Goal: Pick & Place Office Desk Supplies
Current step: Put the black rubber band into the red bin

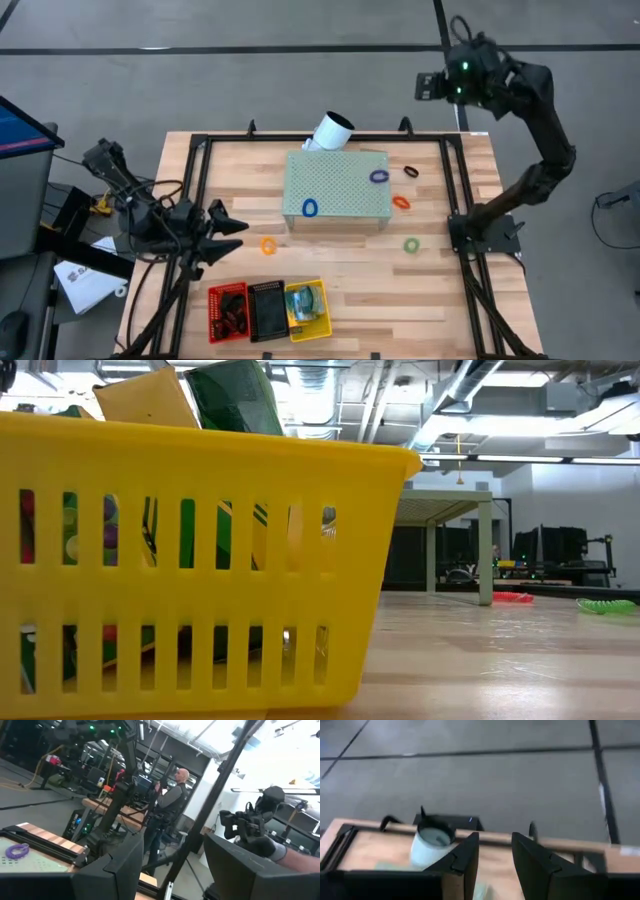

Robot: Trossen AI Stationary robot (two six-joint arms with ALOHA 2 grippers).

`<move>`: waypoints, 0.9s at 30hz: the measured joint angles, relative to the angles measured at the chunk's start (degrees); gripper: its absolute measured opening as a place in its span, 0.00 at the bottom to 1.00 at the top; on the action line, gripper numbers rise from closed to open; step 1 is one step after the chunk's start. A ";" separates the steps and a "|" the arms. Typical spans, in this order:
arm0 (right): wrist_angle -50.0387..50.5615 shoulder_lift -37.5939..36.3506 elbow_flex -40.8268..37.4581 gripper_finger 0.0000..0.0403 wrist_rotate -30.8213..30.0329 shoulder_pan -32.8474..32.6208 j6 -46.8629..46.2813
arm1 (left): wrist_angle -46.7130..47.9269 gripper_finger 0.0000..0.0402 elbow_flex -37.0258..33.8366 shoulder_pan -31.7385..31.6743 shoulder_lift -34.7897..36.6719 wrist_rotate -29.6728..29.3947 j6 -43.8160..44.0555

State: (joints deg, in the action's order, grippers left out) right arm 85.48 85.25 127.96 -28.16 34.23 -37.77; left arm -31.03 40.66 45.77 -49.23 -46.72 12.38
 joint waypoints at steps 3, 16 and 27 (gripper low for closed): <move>-5.47 0.91 -0.03 0.28 -0.81 3.14 6.29 | -1.30 0.51 0.00 -0.98 0.02 0.03 -0.07; 4.37 8.57 -6.25 0.26 15.44 22.28 -14.56 | -6.33 0.51 0.00 -1.18 -0.98 0.11 -0.12; 4.24 7.76 -30.20 0.25 14.08 20.91 -19.77 | -7.12 0.51 0.00 -1.19 -1.89 0.08 0.05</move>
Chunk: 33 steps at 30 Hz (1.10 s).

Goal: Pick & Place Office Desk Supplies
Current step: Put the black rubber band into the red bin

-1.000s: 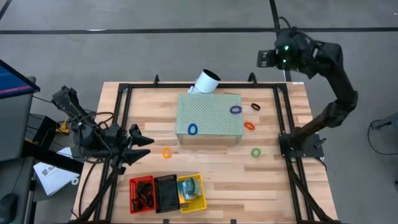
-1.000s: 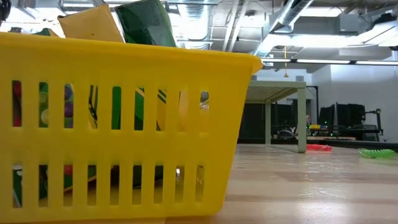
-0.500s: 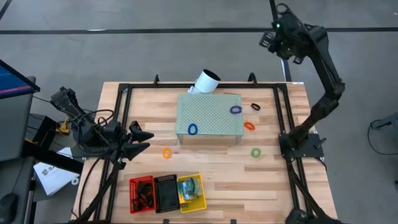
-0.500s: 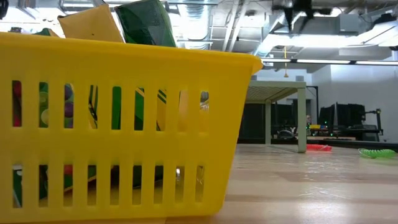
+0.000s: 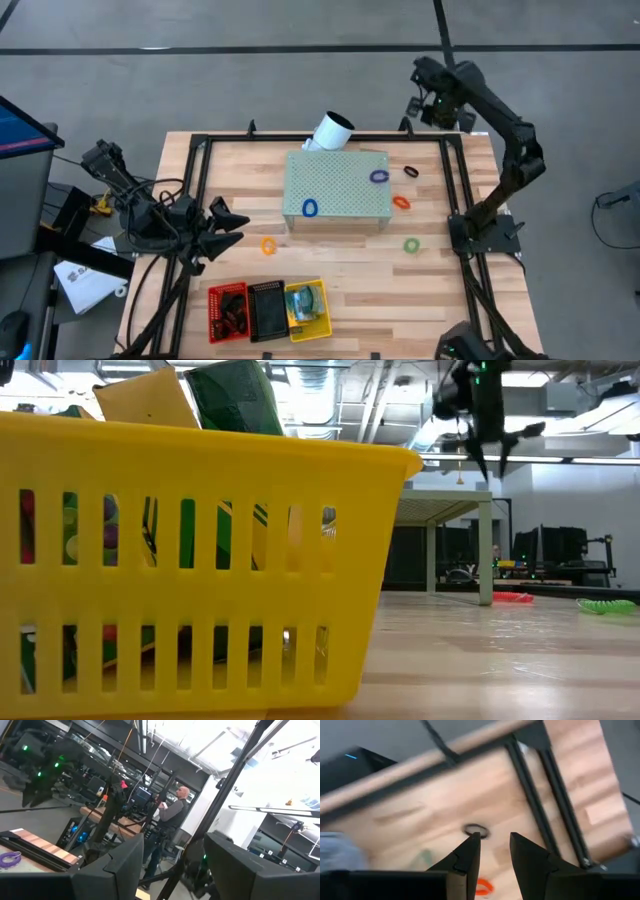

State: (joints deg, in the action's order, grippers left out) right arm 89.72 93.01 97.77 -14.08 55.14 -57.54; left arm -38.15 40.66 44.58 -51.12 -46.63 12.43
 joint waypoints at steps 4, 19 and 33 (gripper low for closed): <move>-3.71 -1.62 -9.24 0.25 1.13 -1.46 0.33 | -0.26 0.51 0.00 -0.01 -0.03 0.00 0.02; -29.67 -18.29 -45.03 0.25 11.41 -4.88 -25.65 | -0.96 0.51 0.00 0.01 -0.02 0.00 1.55; -45.81 -15.74 -54.24 0.25 9.63 -9.80 -37.01 | -2.43 0.51 0.00 0.01 -0.02 0.00 3.95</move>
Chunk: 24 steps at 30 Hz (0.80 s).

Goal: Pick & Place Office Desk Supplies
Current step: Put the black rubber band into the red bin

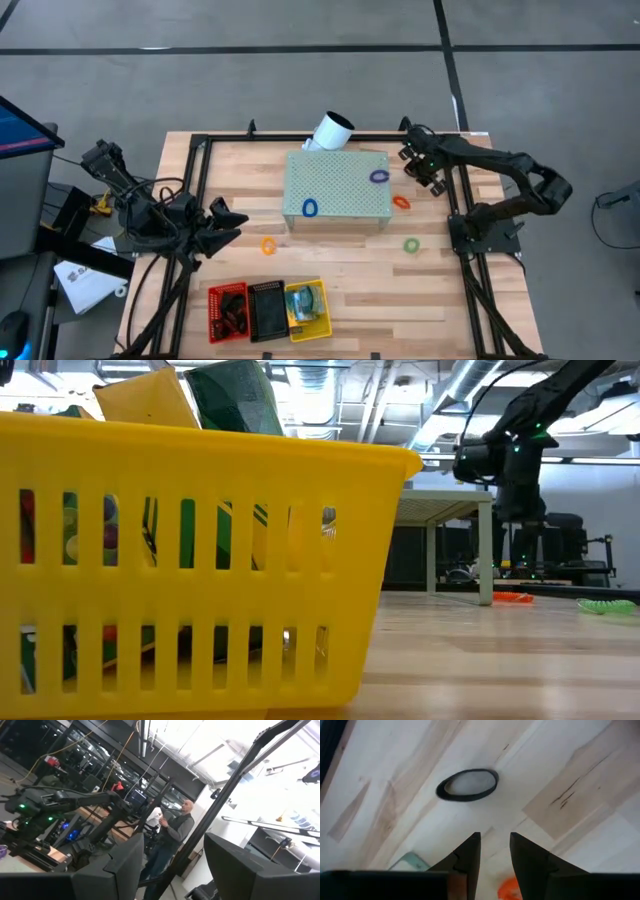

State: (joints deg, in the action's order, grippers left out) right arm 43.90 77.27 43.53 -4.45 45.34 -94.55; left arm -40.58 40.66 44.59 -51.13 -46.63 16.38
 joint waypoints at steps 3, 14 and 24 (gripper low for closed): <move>-1.36 1.66 0.00 0.25 -0.90 0.02 -0.62 | 0.02 0.51 0.00 -0.01 0.00 0.00 0.42; -3.71 6.90 0.00 0.25 -4.05 0.44 -5.42 | -0.05 0.51 0.00 -0.01 0.02 -1.69 0.91; -5.66 9.31 0.02 0.25 -6.17 0.55 -7.49 | -0.07 0.51 0.00 -0.03 0.01 -1.88 1.97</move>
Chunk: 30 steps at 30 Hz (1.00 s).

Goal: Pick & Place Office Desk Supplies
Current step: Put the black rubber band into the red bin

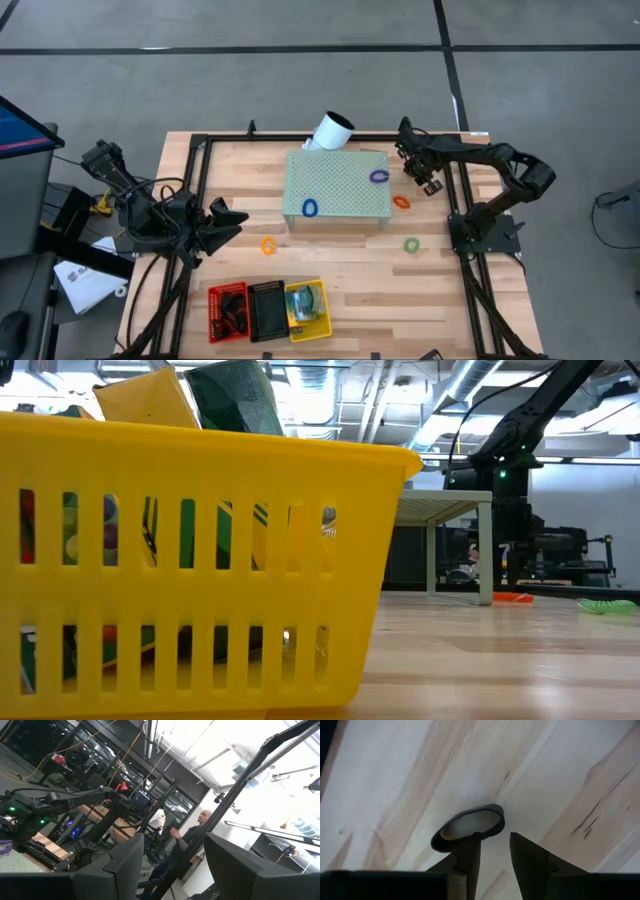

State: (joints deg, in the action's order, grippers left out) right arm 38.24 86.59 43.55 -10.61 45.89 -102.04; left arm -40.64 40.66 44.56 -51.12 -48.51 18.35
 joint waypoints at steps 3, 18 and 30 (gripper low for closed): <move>0.03 0.00 0.00 0.25 -0.95 0.39 -0.15 | 0.02 0.51 0.00 0.00 0.01 -0.25 0.02; -1.47 0.00 0.00 0.23 -1.60 1.90 2.00 | 0.04 0.51 0.00 0.00 0.01 -1.03 0.15; -5.19 4.55 0.18 0.23 0.01 0.75 6.23 | -0.09 0.51 0.00 0.00 0.01 -1.01 1.63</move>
State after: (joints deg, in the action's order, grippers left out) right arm 33.06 91.13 43.73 -10.61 46.64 -95.81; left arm -40.73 40.66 44.56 -51.11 -49.52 19.98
